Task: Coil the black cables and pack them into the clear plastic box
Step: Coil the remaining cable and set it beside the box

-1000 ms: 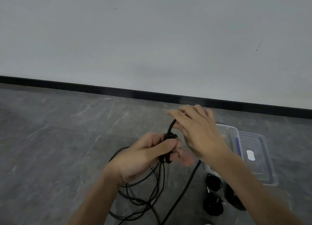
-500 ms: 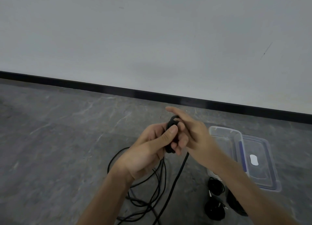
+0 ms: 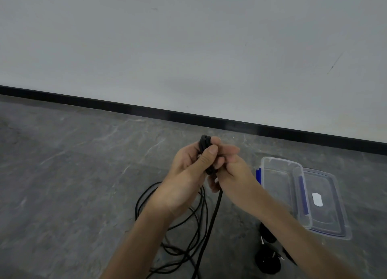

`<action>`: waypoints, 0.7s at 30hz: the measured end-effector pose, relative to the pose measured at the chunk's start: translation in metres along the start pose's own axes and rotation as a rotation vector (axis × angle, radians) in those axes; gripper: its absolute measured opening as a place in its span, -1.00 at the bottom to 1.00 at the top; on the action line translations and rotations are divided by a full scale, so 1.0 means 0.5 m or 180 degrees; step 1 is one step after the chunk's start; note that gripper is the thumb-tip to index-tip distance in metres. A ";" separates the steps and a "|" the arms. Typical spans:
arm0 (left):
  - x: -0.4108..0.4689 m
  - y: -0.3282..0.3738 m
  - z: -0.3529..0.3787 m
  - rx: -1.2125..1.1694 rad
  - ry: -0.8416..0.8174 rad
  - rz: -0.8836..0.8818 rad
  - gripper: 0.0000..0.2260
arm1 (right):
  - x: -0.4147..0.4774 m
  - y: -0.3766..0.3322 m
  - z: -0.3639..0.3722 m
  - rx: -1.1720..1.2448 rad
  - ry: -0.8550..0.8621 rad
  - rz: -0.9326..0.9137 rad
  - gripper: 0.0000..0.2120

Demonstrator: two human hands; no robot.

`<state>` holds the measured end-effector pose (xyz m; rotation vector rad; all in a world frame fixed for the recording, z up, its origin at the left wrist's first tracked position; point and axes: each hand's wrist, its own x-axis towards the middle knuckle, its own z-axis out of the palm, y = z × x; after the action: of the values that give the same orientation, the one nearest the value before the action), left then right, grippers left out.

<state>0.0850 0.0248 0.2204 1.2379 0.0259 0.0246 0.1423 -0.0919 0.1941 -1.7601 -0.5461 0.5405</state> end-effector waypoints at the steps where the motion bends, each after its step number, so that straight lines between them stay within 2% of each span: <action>1: 0.000 0.000 0.001 -0.0016 0.0023 -0.0009 -0.75 | -0.002 -0.004 0.003 0.0083 0.0000 0.0024 -0.61; 5: -0.002 0.000 0.001 -0.0014 0.0208 -0.0051 -0.76 | -0.003 -0.015 0.016 0.0558 -0.0036 0.0239 -0.57; 7: 0.001 0.000 -0.004 -0.0035 0.0282 0.0004 -0.78 | -0.012 -0.025 0.023 0.0780 -0.0109 0.0255 -0.63; 12: 0.011 0.012 -0.027 -0.0391 0.0520 0.0369 -0.73 | -0.025 -0.034 0.047 0.0689 -0.0303 0.0454 -0.67; 15: 0.008 0.010 -0.030 -0.0158 0.0611 0.0522 -0.70 | -0.022 -0.041 0.051 0.0750 -0.0288 0.0583 -0.65; 18: 0.004 0.002 -0.023 0.0261 0.0670 0.0574 -0.76 | -0.022 -0.047 0.051 0.0903 -0.0518 0.0841 -0.59; 21: 0.003 -0.011 -0.017 0.0831 0.0698 0.0591 -0.72 | -0.024 -0.050 0.050 0.0674 -0.0665 0.0870 -0.67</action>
<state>0.0863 0.0311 0.2126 1.4908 0.1074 0.3273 0.1153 -0.0746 0.2133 -1.5933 -0.3769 0.9473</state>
